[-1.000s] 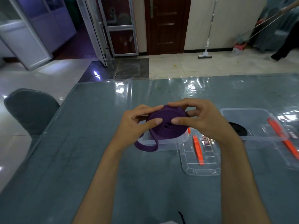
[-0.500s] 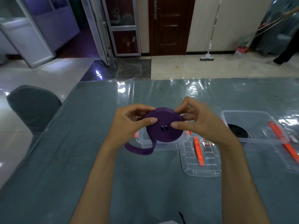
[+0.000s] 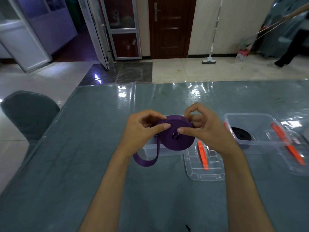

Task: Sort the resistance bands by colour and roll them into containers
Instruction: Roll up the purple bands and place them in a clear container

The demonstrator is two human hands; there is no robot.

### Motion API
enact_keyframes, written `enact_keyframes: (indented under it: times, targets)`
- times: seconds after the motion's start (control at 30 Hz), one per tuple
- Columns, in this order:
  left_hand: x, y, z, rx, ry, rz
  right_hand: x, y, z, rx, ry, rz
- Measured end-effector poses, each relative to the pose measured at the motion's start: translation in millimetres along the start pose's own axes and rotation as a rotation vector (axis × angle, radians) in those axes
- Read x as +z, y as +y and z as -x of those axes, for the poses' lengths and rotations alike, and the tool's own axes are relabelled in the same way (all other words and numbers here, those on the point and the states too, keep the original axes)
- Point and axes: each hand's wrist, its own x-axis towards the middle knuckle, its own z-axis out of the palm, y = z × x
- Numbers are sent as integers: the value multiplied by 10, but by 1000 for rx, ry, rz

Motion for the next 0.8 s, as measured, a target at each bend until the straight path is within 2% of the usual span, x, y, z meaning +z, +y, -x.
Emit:
enact_keyframes:
  times: [0.17,0.33,0.4,0.57,0.7,0.8]
  targets:
    - [-20,-53,-30,-26,-158,56,-46,14,102,-54,144,-92]
    - [80,-2,-10,6,-69,14,-5,17,99,44,44,-78]
    - [95,-24,3,-31,-35,64,8,-9,102,14,73,-67]
    - [46,-114,50,-94,-82,120,36,-17,85,-26,183,-92]
    - [39,-167,87,-69,-67,121,24,45,63,57,100,-74]
    - [80,-272,121,-92,-2,148,55,62,59,26,97,-45]
